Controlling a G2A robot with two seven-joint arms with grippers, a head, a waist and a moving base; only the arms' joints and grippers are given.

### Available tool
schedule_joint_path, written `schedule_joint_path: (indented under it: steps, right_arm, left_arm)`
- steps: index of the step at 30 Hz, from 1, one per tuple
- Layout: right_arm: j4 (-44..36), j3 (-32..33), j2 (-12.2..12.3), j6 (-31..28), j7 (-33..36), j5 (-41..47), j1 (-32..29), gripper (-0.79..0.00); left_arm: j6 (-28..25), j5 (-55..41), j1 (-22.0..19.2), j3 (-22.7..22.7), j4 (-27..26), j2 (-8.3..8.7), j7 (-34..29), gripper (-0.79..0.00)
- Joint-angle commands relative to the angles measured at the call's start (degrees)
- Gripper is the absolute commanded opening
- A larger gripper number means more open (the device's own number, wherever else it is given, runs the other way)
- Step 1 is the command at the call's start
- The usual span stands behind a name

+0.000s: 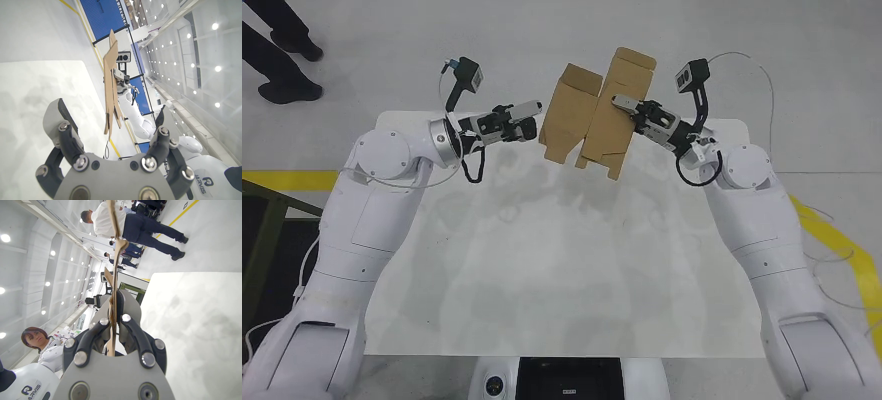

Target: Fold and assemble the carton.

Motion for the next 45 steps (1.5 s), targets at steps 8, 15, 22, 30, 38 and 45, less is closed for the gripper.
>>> schedule_joint_path:
  steps: [8,15,22,30,38,45]
  right_arm:
    - [-2.20,0.19,-0.07,0.24,-2.45,0.46,-2.33,-0.785]
    - [-3.06,0.25,-0.08,0.53,-2.88,0.02,-2.94,-0.785]
    - [-3.88,1.26,0.22,0.98,-3.17,-1.02,-3.44,-0.785]
    - [-1.54,1.08,0.06,-0.74,-3.27,-0.95,-3.32,-0.785]
    - [4.55,-0.84,-0.90,-3.59,-3.57,-0.06,-0.67,0.000]
    - [10.13,-1.05,-1.35,-6.59,1.82,3.55,1.57,0.000]
  left_arm:
    - [5.43,-0.15,3.03,0.04,-2.50,0.09,2.26,0.000]
    - [7.24,-1.53,3.51,1.02,-3.41,-0.34,3.78,-0.225]
    - [8.06,-3.59,3.85,1.12,-4.19,-0.56,2.91,-0.785]
    - [8.72,-3.79,3.58,1.31,-3.63,-0.67,1.52,-0.785]
    - [9.63,-3.20,2.95,1.65,-2.69,-0.85,1.51,-0.785]
    - [9.63,-1.50,0.75,-0.15,0.60,-0.41,-1.45,-0.785]
